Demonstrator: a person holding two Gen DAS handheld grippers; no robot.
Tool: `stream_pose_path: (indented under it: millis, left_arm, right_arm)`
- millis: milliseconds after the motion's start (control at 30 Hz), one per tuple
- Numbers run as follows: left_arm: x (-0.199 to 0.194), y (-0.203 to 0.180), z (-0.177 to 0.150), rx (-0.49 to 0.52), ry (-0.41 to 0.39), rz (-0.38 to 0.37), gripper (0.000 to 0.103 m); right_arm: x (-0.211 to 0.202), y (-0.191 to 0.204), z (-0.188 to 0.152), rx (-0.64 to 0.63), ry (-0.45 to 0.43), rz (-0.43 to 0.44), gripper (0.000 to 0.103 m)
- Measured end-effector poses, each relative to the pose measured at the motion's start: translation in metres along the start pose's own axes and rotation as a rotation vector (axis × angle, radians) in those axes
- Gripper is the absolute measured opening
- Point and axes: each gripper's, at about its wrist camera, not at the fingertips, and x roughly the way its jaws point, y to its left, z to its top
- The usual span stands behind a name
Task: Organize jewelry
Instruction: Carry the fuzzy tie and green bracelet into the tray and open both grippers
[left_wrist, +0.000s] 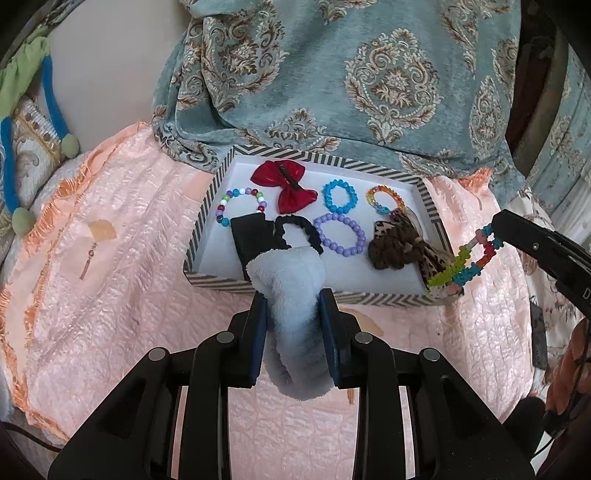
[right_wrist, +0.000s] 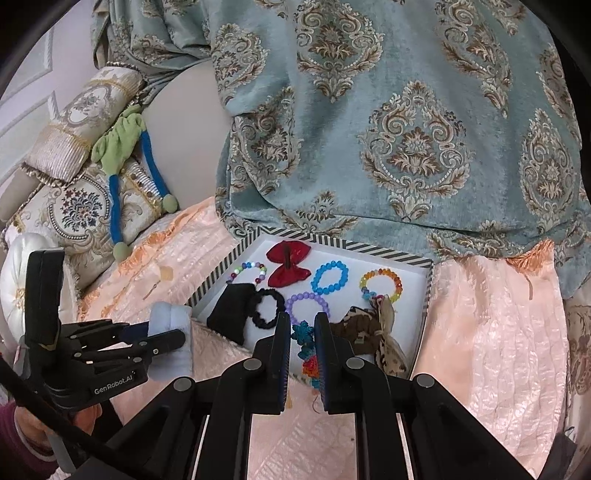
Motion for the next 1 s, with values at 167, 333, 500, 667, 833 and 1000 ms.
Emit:
stream_pose_path:
  millis: [167, 333, 500, 667, 833, 1000]
  left_arm:
    - [0.011, 0.003, 0.009, -0.011, 0.010, -0.002, 0.026]
    - [0.018, -0.001, 0.018, -0.005, 0.012, 0.000, 0.026]
    - [0.028, -0.006, 0.027, -0.014, 0.013, -0.013, 0.026]
    - [0.045, -0.021, 0.034, -0.001, 0.033, -0.039, 0.026]
    - [0.068, -0.039, 0.040, 0.007, 0.058, -0.053, 0.026]
    - [0.092, -0.045, 0.047, 0.011, 0.079, -0.046, 0.026]
  right_arm:
    - [0.026, 0.003, 0.007, 0.011, 0.014, 0.004, 0.012]
    - [0.055, -0.001, 0.001, 0.041, 0.060, 0.027, 0.012]
    - [0.079, -0.026, -0.024, 0.100, 0.150, 0.015, 0.012]
    - [0.087, -0.051, -0.043, 0.146, 0.205, -0.016, 0.012]
    - [0.092, -0.059, -0.050, 0.151, 0.220, -0.025, 0.012]
    - [0.097, -0.059, -0.054, 0.134, 0.235, -0.024, 0.012]
